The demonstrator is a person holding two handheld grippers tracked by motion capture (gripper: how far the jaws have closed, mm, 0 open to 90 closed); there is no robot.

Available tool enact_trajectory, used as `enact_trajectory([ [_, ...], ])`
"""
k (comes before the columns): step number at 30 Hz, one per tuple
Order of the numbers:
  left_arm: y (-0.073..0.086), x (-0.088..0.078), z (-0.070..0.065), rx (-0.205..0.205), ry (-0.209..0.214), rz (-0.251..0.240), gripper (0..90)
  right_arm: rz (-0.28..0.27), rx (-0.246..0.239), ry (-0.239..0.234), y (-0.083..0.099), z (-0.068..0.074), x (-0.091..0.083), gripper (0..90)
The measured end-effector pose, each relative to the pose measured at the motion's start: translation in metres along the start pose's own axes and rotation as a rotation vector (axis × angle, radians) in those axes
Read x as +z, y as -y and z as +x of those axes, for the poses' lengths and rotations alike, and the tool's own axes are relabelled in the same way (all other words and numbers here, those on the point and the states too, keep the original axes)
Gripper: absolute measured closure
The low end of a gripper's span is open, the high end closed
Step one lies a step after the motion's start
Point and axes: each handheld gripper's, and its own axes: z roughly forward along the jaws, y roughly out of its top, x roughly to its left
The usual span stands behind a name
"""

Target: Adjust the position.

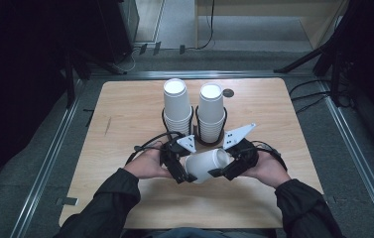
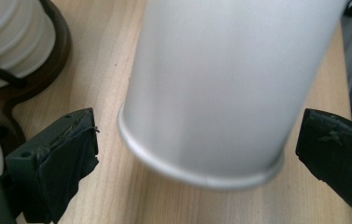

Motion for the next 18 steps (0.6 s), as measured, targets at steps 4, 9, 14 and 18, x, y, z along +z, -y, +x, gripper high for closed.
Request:
enact_trajectory([
  [4, 0.004, -0.007, 0.005, -0.034, -0.024, -0.032, 0.0, -0.006, 0.013, 0.016, 0.003, -0.003, -0.004, 23.3],
  [9, 0.007, -0.011, 0.007, -0.038, -0.018, -0.057, 0.0, -0.01, 0.026, 0.017, 0.005, -0.005, -0.008, 23.3],
  [14, 0.007, -0.015, 0.008, -0.046, -0.018, -0.106, 0.0, -0.027, 0.042, 0.032, 0.007, -0.007, -0.014, 23.3],
  [18, 0.007, -0.018, 0.008, -0.061, -0.005, -0.139, 0.0, -0.042, 0.049, 0.04, 0.009, -0.008, -0.018, 23.3],
])
